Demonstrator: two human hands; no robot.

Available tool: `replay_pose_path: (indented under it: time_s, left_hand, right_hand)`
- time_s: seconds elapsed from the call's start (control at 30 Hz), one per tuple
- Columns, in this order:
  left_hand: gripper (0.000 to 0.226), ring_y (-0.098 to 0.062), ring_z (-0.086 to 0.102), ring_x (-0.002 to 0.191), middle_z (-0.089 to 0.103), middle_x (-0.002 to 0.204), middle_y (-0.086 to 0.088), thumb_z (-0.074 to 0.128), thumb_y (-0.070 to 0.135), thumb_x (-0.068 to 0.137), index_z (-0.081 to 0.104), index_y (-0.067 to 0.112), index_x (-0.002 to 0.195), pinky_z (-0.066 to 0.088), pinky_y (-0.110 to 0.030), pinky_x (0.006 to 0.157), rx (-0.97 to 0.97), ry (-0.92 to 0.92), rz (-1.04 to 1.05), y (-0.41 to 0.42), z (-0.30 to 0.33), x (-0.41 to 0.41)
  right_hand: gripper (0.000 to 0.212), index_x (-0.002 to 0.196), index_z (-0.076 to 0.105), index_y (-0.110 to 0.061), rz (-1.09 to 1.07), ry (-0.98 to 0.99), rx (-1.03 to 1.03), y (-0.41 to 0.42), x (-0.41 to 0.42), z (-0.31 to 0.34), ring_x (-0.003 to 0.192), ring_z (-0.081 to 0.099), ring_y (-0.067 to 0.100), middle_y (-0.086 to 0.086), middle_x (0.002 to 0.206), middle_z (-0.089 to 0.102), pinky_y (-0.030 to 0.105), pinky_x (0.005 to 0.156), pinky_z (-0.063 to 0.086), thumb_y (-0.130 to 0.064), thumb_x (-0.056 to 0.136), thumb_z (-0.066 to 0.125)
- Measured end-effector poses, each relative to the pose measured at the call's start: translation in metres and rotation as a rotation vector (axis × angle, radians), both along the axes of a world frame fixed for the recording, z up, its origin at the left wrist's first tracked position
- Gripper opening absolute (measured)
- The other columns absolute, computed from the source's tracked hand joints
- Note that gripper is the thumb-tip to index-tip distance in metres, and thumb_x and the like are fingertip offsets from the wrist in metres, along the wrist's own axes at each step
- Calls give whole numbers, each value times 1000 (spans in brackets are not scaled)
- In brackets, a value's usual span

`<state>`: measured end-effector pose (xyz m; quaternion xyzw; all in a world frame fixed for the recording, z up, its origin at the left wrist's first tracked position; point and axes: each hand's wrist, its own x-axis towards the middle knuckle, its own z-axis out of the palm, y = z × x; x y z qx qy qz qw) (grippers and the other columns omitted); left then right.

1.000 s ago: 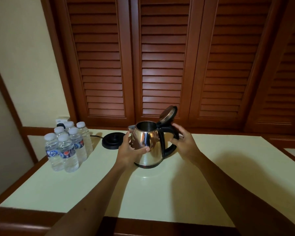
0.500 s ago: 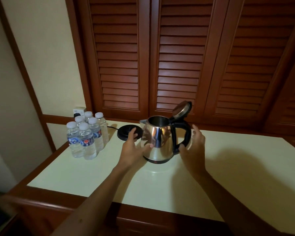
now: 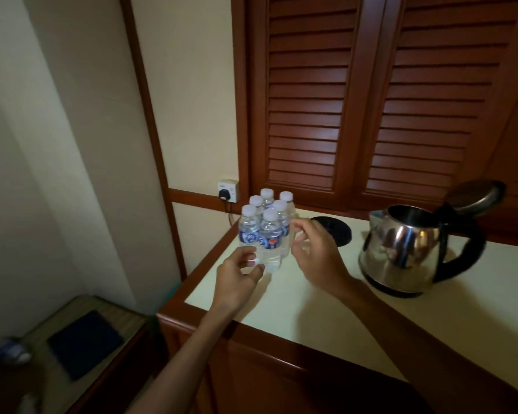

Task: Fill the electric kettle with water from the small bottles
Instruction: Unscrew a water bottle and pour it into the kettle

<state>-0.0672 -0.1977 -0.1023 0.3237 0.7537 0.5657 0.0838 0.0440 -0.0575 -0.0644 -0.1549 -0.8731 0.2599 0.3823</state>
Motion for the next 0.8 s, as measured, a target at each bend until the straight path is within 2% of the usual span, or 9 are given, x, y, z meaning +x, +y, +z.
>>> replay_pose_path:
  time_s: [0.07,0.13,0.2,0.27,0.4,0.5,0.63,0.7,0.8]
  left_hand:
    - [39,-5,64,98,69,113,1,75,10,84,63,16,120,52,-16,80,-7,-16,-31,-2,-3,-11]
    - [41,-4,64,99,69,116,2,75,12,84,62,18,122,51,-15,80,-9,-27,-64,-2,-6,-18]
    - [48,-6,63,104,66,122,3,75,13,85,59,17,129,51,-18,85,-9,-51,-101,1,-8,-19]
    - [56,-7,59,111,62,129,3,74,13,86,53,17,138,48,-20,91,-19,-70,-143,4,-8,-17]
    - [67,-14,54,128,54,144,2,74,18,87,43,20,146,46,-26,96,-52,-80,-192,14,-10,-13]
    - [68,-17,53,130,51,147,1,74,20,87,41,21,146,45,-27,96,-75,-33,-213,20,-14,-14]
    - [69,-17,55,127,52,146,1,76,22,85,43,19,146,46,-31,98,-72,-28,-220,22,-16,-15]
    - [68,-16,56,124,54,144,2,76,25,85,45,20,145,47,-30,94,-83,-19,-249,23,-15,-15]
    - [62,-11,57,111,59,137,2,77,30,84,49,23,140,47,-21,84,-96,-23,-314,27,-13,-9]
  right_hand:
    - [41,135,48,-19,-10,-64,72,-4,-21,15,101,53,9,3,124,54,21,76,44,-17,94,53]
    - [46,143,39,-23,-54,-186,136,-5,-36,27,107,53,16,6,133,50,30,81,45,-26,98,48]
    - [45,142,38,-25,-99,-332,216,-4,-45,34,110,54,25,9,134,50,38,83,46,-32,99,44]
    - [39,137,43,-23,-114,-404,257,-4,-48,36,106,56,26,10,133,50,36,78,46,-33,99,43]
    - [34,131,46,-21,-70,-353,206,-5,-44,35,100,58,17,6,134,49,31,77,51,-28,98,49]
    - [28,122,51,-20,-51,-321,148,-3,-44,38,93,56,9,0,129,53,19,68,44,-24,95,55]
    - [34,124,54,-16,-83,-293,118,-1,-44,47,100,53,13,3,123,55,22,77,38,-25,92,61]
    - [37,125,57,-14,-101,-331,96,-3,-43,50,96,46,11,2,117,51,23,77,36,-28,92,61]
    - [25,99,65,-11,-135,-373,127,-8,-35,56,84,46,13,-2,94,47,26,67,36,-33,89,64]
